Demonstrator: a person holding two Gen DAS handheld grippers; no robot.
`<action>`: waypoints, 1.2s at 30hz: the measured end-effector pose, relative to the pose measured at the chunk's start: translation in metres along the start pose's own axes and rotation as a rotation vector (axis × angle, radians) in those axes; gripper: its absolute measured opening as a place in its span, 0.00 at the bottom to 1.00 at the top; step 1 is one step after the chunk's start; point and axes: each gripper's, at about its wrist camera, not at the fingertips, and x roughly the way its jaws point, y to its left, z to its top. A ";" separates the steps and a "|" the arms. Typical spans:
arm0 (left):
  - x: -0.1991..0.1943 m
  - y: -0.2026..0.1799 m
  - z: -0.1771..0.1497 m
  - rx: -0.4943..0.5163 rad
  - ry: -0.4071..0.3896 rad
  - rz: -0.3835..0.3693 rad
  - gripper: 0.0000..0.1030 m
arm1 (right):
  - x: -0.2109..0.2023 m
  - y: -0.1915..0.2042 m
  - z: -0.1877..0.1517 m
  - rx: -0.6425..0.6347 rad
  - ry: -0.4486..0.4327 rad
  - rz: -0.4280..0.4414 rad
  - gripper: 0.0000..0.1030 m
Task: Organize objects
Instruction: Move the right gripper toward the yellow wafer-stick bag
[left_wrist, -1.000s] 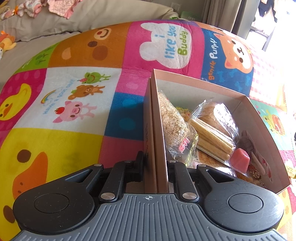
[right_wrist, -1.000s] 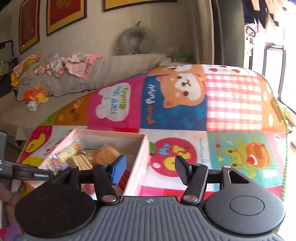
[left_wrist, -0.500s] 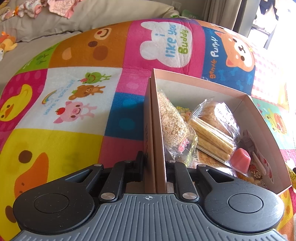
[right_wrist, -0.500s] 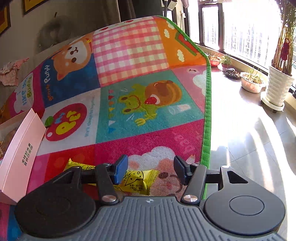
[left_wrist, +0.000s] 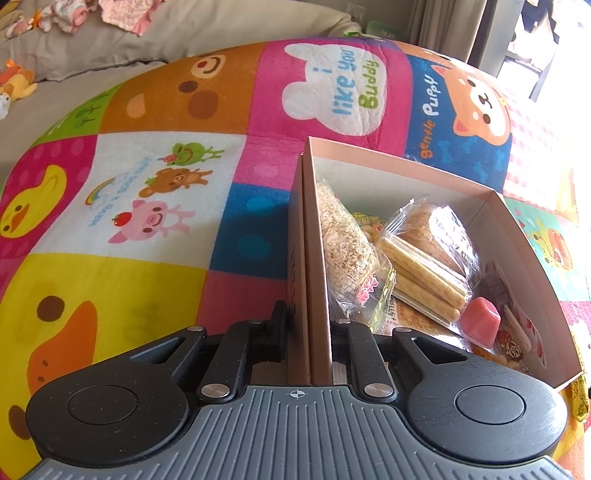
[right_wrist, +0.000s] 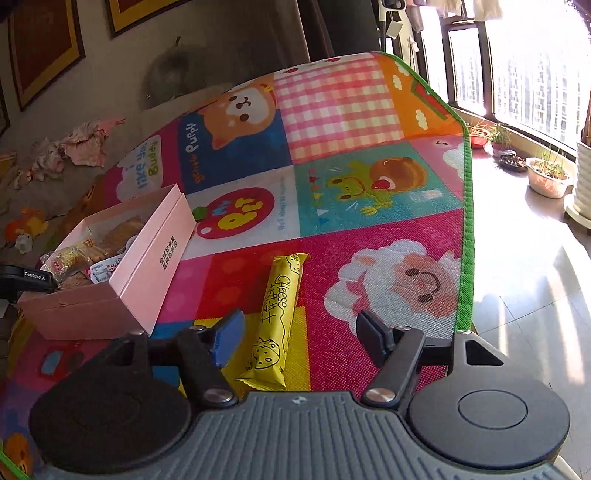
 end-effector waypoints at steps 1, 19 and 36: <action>0.000 0.000 0.000 -0.001 0.000 -0.001 0.15 | 0.007 0.004 0.002 -0.007 0.007 -0.005 0.66; 0.000 -0.002 0.000 0.003 0.002 0.004 0.15 | 0.000 0.036 -0.025 -0.079 0.080 0.047 0.26; 0.000 -0.002 0.000 0.003 0.000 0.003 0.15 | 0.026 0.055 -0.004 -0.158 0.044 -0.051 0.44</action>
